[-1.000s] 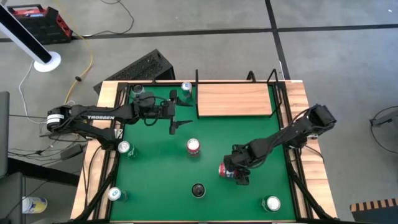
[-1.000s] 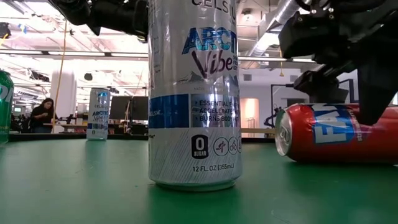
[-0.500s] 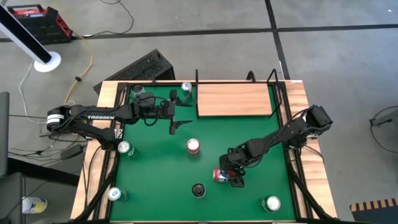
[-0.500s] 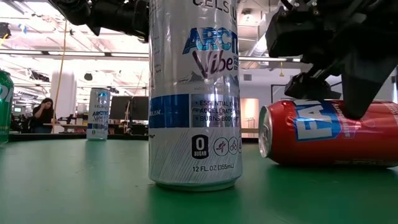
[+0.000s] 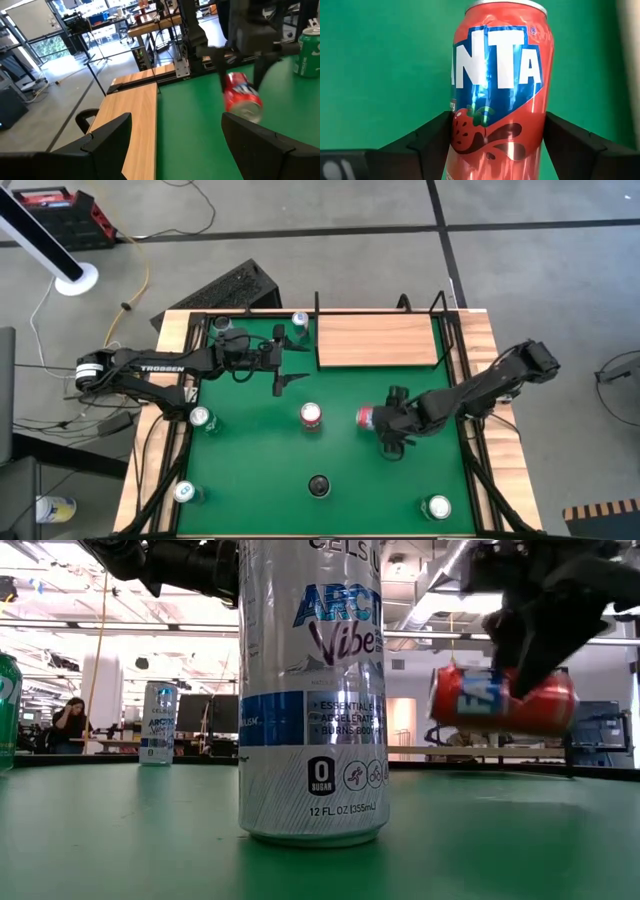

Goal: Place canned beverage on shelf
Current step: Put the right red soda can on the shelf

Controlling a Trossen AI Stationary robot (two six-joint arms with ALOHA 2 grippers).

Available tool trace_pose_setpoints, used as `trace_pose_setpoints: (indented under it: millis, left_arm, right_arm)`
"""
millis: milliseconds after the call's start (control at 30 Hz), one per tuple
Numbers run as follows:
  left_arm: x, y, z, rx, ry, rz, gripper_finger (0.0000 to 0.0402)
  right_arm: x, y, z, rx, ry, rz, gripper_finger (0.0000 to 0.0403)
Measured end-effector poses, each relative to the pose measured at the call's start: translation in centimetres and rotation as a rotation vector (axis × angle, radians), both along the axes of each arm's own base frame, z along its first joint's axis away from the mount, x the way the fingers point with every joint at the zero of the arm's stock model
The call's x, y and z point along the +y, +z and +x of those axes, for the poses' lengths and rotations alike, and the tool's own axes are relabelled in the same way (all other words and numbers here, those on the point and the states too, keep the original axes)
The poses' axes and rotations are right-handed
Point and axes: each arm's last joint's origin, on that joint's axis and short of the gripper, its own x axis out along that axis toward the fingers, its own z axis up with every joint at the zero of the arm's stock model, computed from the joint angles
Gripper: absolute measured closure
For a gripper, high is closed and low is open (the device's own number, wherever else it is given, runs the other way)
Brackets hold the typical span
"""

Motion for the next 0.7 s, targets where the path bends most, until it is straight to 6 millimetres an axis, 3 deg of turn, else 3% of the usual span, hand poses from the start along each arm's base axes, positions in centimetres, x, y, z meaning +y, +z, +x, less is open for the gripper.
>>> trace_pose_setpoints:
  millis: [167, 433, 600, 700]
  left_arm:
    - [0.0, 0.0, 0.0, 0.001, 0.001, -0.001, 0.0106]
    - [0.0, 0.0, 0.0, 0.001, 0.001, 0.0, 0.0106]
    - [0.0, 0.0, 0.0, 0.0, 0.002, -0.001, 0.0106]
    - [0.0, 0.0, 0.0, 0.0, 0.002, -0.005, 0.0106]
  right_arm:
    - [-1.5, 1.6, -1.1, -0.22, -0.093, -0.217, 0.0102]
    - [-6.4, -0.9, -2.5, -0.722, -0.469, -0.344, 0.0102]
    - [-9.5, -2.7, -2.0, -1.01, -0.54, -0.348, 0.0092]
    - [-11.1, -4.0, -1.6, -1.085, -0.537, -0.363, 0.0092]
